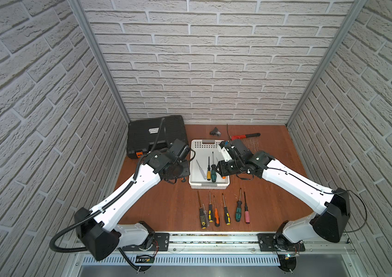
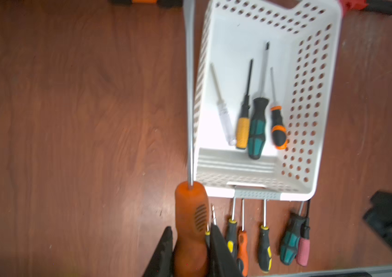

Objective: Put the screwdriver in the bin
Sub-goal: 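Carry the orange screwdriver into the basket with the left gripper while the right gripper lowers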

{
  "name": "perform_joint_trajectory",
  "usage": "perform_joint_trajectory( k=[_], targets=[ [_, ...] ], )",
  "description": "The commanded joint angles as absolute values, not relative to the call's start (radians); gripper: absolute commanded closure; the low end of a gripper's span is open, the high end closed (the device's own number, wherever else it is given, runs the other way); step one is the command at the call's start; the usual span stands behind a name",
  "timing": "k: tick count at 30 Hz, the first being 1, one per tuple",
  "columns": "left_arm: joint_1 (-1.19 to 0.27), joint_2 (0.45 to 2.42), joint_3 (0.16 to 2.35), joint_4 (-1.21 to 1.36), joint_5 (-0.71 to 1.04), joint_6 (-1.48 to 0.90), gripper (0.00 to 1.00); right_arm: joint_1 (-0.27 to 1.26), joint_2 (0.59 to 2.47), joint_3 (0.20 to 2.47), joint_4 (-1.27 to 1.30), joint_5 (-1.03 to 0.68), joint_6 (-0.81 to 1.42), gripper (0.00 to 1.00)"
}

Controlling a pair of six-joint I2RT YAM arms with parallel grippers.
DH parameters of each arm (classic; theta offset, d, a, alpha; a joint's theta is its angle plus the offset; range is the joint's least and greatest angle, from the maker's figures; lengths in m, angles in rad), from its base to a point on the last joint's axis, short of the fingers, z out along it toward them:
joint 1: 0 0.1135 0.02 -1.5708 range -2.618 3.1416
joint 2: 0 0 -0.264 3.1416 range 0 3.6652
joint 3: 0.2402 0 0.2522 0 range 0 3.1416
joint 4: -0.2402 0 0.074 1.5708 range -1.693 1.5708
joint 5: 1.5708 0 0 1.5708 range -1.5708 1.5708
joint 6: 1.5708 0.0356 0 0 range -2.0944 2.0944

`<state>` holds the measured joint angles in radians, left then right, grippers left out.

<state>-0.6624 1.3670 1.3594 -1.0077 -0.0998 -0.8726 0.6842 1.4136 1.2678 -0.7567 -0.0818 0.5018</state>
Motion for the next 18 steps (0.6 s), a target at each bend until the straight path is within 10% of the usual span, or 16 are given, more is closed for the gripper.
perform_joint_trajectory(
  k=[1, 18],
  targets=[
    [-0.658, 1.494, 1.434, -0.931, -0.052, -0.765, 0.88, 0.683, 1.295, 1.207, -0.812, -0.030, 0.526, 0.71],
    [-0.657, 1.931, 1.529, -0.833, -0.033, -0.810, 0.90, 0.683, 1.145, 1.004, -0.889, 0.098, 0.535, 0.65]
  ],
)
